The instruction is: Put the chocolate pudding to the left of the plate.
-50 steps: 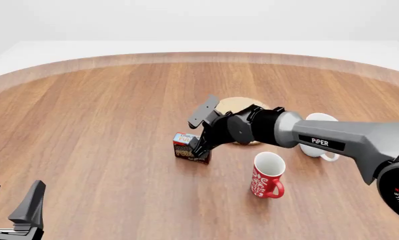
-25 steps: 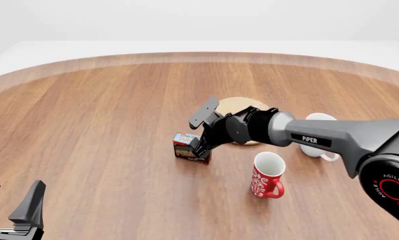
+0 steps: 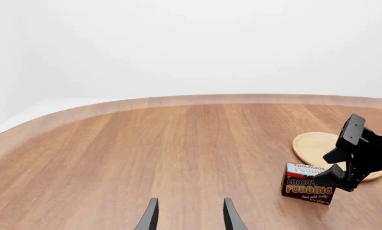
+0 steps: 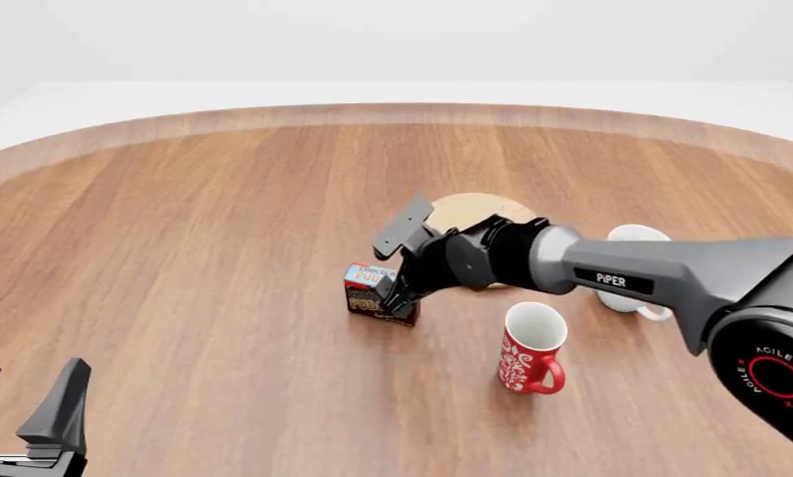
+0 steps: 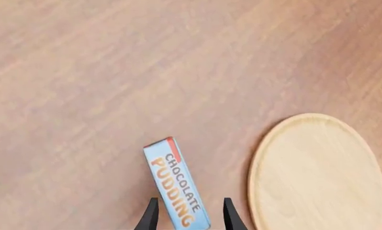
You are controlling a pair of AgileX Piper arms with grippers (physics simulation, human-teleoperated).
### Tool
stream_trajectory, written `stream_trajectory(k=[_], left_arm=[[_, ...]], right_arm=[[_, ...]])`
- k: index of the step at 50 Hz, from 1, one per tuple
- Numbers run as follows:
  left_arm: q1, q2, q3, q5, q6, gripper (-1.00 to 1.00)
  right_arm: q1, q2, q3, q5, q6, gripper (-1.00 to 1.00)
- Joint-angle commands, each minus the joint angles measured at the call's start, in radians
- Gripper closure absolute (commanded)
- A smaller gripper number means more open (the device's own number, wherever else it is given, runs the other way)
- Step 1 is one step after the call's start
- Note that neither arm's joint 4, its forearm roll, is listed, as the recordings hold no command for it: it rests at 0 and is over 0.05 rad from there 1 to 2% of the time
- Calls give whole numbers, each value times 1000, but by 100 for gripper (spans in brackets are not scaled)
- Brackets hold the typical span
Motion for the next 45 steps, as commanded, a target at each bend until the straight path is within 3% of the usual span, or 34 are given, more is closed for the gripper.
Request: stream_trajectory(k=[1,37,38,45], left_arm=[[0,0,0,0,0,-100],[0,0,0,0,0,-100],[0,0,0,0,0,-100],[0,0,0,0,0,-100]], right_arm=[[2,8,-4,-4,2,-100],[11,36,-6,-21,7,-100],[4,40,-5,-22,-16,100],[7,27,9,-33,-8,100]])
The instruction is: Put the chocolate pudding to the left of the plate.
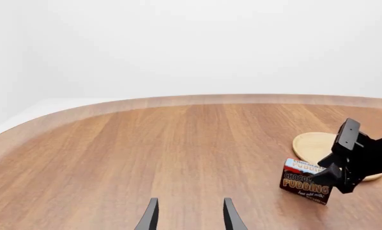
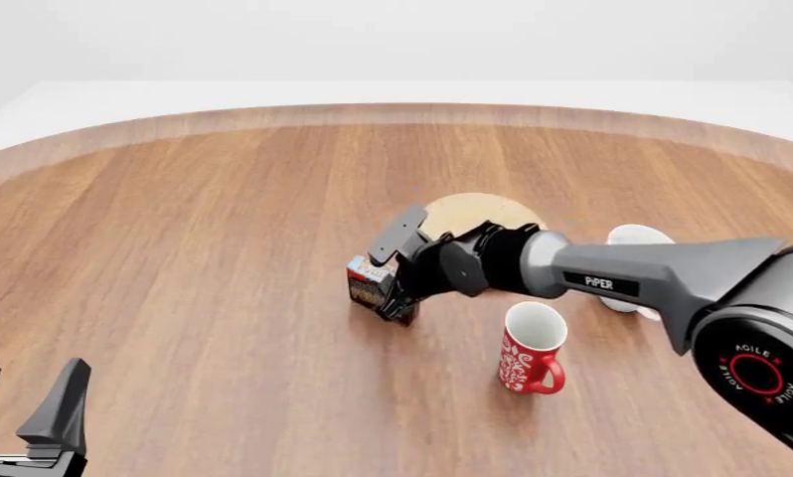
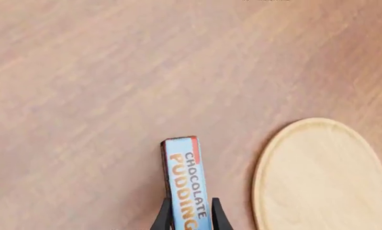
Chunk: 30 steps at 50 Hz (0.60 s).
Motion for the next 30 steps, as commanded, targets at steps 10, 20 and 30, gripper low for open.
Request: stream_trajectory(k=[10,20,30], left_arm=[[0,0,0,0,0,-100],[0,0,0,0,0,-100],[0,0,0,0,0,-100]], right_arm=[[13,-56,47,-23,7,100],[10,-137,50,15,1,100],[-1,-210,22,84,-21,100]])
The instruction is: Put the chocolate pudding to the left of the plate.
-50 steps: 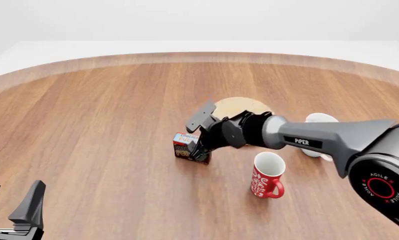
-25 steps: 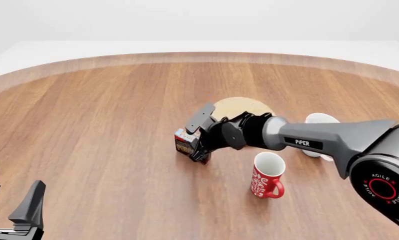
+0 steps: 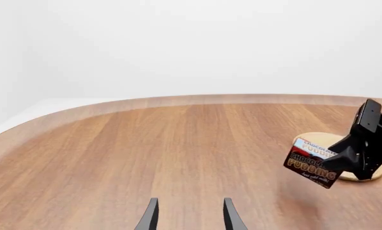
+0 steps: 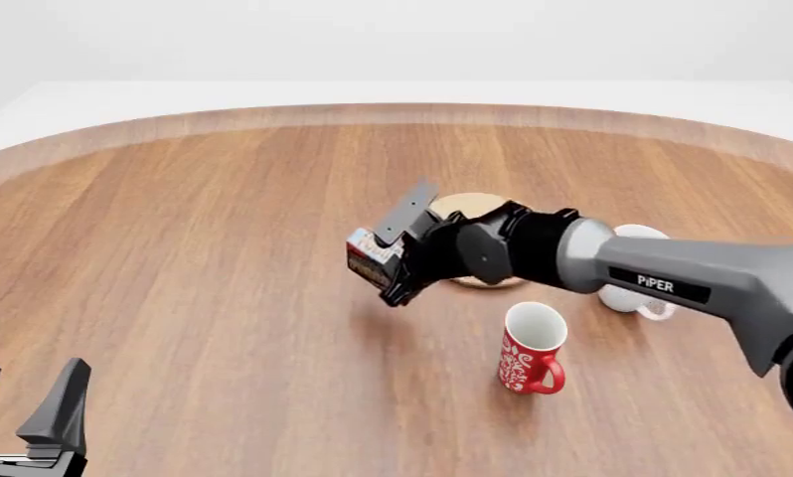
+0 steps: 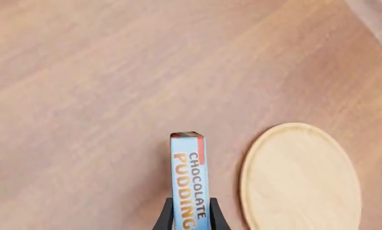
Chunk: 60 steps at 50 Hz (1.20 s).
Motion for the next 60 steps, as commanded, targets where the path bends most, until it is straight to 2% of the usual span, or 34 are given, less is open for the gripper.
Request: stream_trajectory(k=[1,12,18,20,22,43,60], left_arm=[[0,0,0,0,0,-100],[0,0,0,0,0,-100],[0,0,0,0,0,-100],[0,0,0,0,0,-100],[0,0,0,0,0,-100],[0,0,0,0,0,-100],[0,0,0,0,0,-100]], right_arm=[[-11,-76,-21,57,-7,100],[-39,-86,-118,141,-51,100],[-40,-70,-175,178,-56,100],[-62,-38,-222,196,-78,100],[-50,-40,-222,203,-72,100],[-76,148,-500,293,-111,100],[-94,341,-758,363,-108,100]])
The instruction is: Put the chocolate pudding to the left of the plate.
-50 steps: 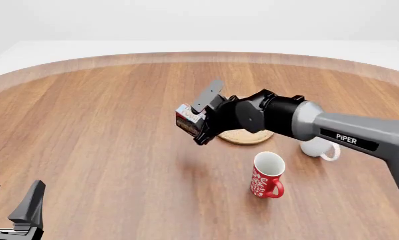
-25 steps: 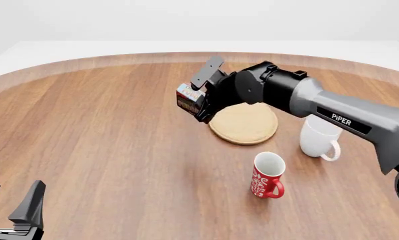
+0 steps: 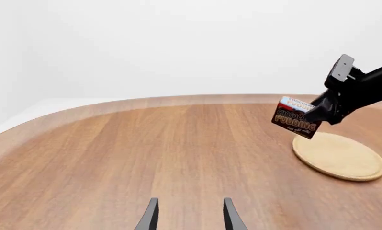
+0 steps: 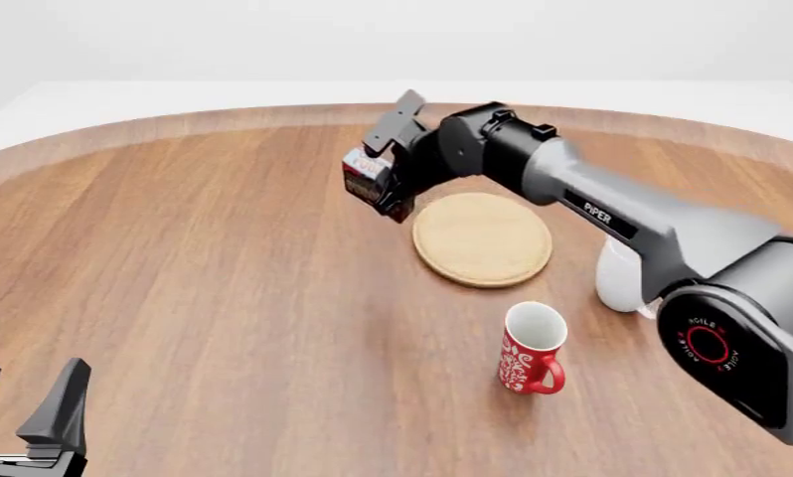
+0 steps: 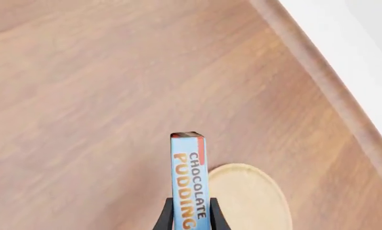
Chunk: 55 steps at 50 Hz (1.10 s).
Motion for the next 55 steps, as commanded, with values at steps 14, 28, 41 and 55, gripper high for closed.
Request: stream_trajectory(k=[14,28,41,55], left_arm=[[0,0,0,0,0,-100],[0,0,0,0,0,-100],[0,0,0,0,0,-100],[0,0,0,0,0,-100]], right_arm=[[4,204,-206,29,47,100],[-1,239,-216,18,53,100],[-4,273,-235,11,66,100],[-7,295,-228,4,65,100]])
